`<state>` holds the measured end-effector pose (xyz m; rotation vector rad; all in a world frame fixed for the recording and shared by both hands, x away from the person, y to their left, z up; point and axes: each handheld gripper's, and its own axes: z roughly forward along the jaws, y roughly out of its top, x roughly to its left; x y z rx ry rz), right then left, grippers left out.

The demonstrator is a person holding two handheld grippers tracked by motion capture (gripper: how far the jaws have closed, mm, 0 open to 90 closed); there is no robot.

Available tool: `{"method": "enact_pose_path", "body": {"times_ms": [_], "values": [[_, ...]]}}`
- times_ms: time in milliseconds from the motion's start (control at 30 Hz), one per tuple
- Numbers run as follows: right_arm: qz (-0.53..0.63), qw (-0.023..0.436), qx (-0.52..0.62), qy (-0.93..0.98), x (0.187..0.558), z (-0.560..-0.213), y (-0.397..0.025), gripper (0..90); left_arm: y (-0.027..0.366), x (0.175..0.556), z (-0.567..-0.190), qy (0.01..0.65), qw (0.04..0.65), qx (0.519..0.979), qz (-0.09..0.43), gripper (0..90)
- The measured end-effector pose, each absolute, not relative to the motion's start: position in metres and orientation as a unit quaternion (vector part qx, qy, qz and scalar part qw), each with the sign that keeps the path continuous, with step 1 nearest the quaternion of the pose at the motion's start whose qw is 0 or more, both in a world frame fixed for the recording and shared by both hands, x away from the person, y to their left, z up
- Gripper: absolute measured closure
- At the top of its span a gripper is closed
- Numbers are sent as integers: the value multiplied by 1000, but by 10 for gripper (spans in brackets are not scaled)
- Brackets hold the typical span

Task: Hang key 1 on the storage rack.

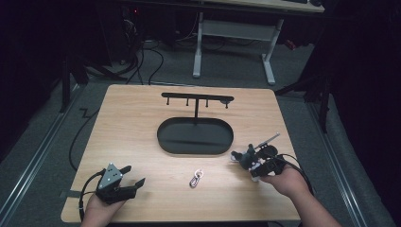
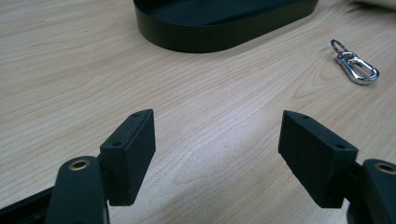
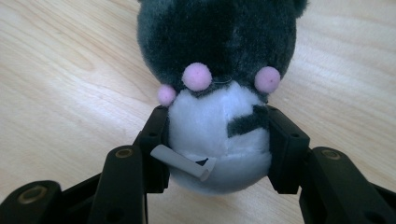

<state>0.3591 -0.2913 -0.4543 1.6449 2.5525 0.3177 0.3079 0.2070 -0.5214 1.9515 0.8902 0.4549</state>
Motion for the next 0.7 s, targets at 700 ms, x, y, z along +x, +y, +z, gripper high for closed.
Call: {"method": "enact_pose_path", "body": {"times_ms": [700], "values": [[119, 43, 517, 847, 363, -399, -279, 513, 207, 307, -522, 361, 458, 792, 183, 279]]}}
